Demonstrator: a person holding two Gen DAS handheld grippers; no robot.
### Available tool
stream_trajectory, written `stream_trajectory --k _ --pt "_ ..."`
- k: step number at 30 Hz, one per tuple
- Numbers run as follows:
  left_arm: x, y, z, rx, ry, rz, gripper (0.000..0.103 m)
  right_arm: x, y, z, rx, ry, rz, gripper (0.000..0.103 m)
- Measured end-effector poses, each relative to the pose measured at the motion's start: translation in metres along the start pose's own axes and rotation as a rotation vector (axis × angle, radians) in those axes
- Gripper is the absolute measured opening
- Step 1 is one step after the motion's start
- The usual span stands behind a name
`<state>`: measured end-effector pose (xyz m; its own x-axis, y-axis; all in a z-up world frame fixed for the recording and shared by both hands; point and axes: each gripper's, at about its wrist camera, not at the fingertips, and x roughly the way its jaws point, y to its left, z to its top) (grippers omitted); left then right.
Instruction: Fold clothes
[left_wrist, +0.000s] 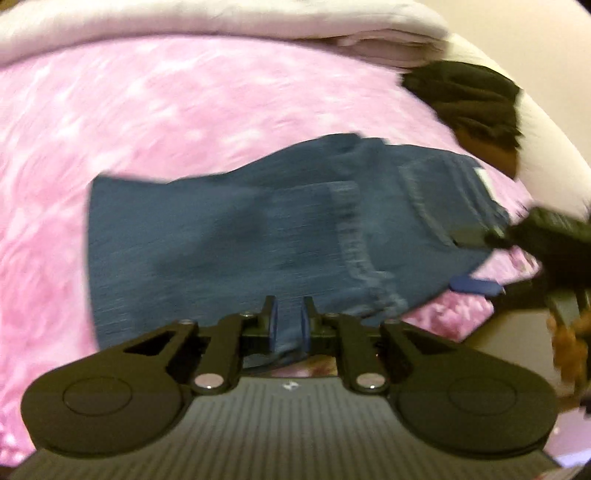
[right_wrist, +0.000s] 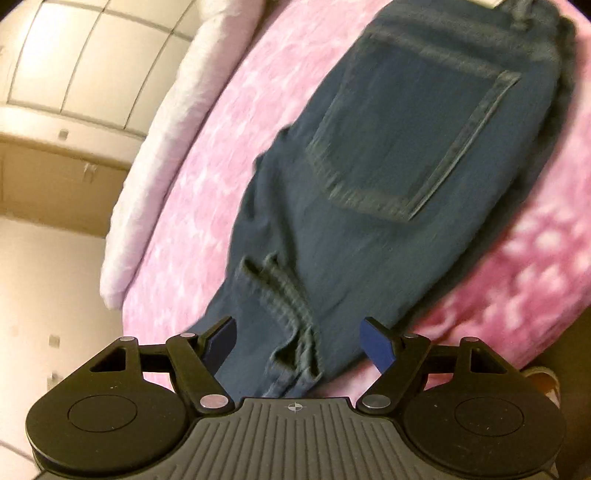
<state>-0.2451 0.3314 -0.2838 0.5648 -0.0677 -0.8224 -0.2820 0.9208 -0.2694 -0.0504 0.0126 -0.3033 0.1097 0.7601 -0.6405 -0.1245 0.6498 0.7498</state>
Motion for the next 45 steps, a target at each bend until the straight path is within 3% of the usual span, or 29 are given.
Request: stream_trajectory --k 6,7,8,11,16,22,24,25,29,34,36,41,45 --pt "-0.001 0.034 0.002 -0.084 0.034 -0.027 0.01 0.037 0.017 -0.037 -0.075 0.049 -0.037 0.076" --pt "0.001 0.038 0.002 -0.094 0.039 -0.032 0.01 0.041 0.016 -0.042 -0.063 0.05 -0.044 0.064" --pt "0.002 0.041 0.001 -0.103 0.044 -0.037 0.01 0.046 0.015 -0.047 -0.05 0.051 -0.051 0.059" --pt "0.005 0.048 -0.001 -0.119 0.055 -0.049 0.01 0.056 0.015 -0.057 -0.021 0.047 -0.056 0.059" --pt "0.005 0.054 -0.001 -0.118 0.054 -0.072 0.01 0.056 0.038 -0.056 -0.103 -0.04 -0.03 0.059" --pt "0.007 0.06 0.001 -0.14 0.061 -0.086 0.01 0.072 0.03 -0.052 -0.051 -0.051 -0.088 0.058" --pt "0.006 0.061 0.003 -0.141 0.061 -0.086 0.01 0.071 0.033 -0.049 -0.062 -0.068 -0.096 0.035" --pt "0.006 0.061 0.004 -0.142 0.061 -0.086 0.01 0.071 0.034 -0.048 -0.068 -0.077 -0.1 0.03" --pt "-0.002 0.06 0.015 -0.135 0.044 -0.101 0.01 0.069 0.04 -0.042 -0.09 -0.111 -0.115 0.022" --pt "-0.01 0.044 0.039 -0.095 0.005 -0.196 0.011 0.012 0.063 -0.013 -0.319 -0.302 -0.081 0.022" --pt "-0.002 0.033 0.045 -0.076 0.017 -0.227 0.011 -0.008 0.056 0.004 -0.354 -0.37 -0.125 0.022" --pt "0.041 -0.004 0.041 0.014 0.109 -0.206 0.01 -0.013 -0.033 0.051 -0.177 -0.325 -0.328 0.023" --pt "0.052 -0.026 0.038 0.047 0.121 -0.153 0.01 -0.02 -0.047 0.069 -0.204 -0.311 -0.309 0.022"
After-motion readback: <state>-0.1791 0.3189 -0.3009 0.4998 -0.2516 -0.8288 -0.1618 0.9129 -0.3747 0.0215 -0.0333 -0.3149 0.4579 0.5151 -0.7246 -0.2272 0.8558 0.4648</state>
